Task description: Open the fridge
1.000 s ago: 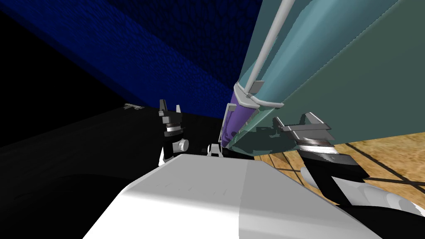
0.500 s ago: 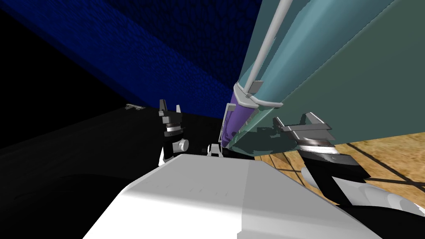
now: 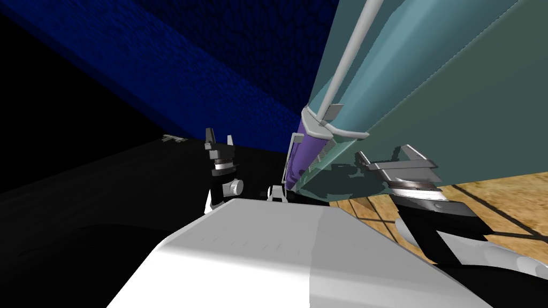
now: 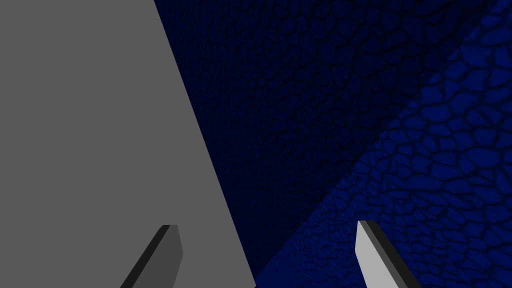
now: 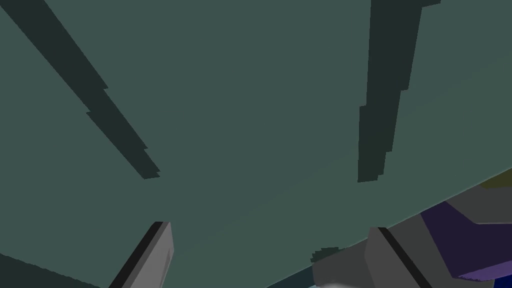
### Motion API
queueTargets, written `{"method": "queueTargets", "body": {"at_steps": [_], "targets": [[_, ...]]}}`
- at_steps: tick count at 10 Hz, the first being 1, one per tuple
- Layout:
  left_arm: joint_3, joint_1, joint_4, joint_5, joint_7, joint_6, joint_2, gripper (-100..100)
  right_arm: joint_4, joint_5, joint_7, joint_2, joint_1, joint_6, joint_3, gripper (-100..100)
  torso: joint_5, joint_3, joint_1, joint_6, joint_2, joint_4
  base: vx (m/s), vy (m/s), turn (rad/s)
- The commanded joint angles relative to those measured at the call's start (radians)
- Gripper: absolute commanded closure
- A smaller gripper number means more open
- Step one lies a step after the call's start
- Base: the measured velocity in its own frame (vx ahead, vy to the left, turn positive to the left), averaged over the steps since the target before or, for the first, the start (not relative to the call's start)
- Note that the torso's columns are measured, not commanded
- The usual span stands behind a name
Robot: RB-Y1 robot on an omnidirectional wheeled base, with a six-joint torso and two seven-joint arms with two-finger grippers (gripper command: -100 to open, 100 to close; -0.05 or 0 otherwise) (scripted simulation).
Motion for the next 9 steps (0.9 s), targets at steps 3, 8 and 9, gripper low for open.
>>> {"method": "queueTargets", "body": {"at_steps": [3,8,9], "targets": [[0.000,0.000,0.000,0.000,0.000,0.000,0.000,0,-0.013,0.039,0.042,-0.032,0.039,0.023,-0.089,-100,-0.001,0.001,-0.004,0.000,0.001,0.000,0.034,0.103,-0.004],[0.000,0.000,0.000,0.000,0.000,0.000,0.000,0,-0.063,0.086,0.093,-0.070,0.087,0.041,-0.194,-100,-0.001,0.000,-0.003,0.000,0.001,0.000,0.036,0.096,-0.004],[0.000,0.000,0.000,0.000,0.000,0.000,0.000,0,-0.067,0.091,0.098,-0.073,0.093,0.042,-0.205,-100,-0.001,0.001,-0.004,0.000,0.001,0.000,0.026,0.065,0.004]]}}
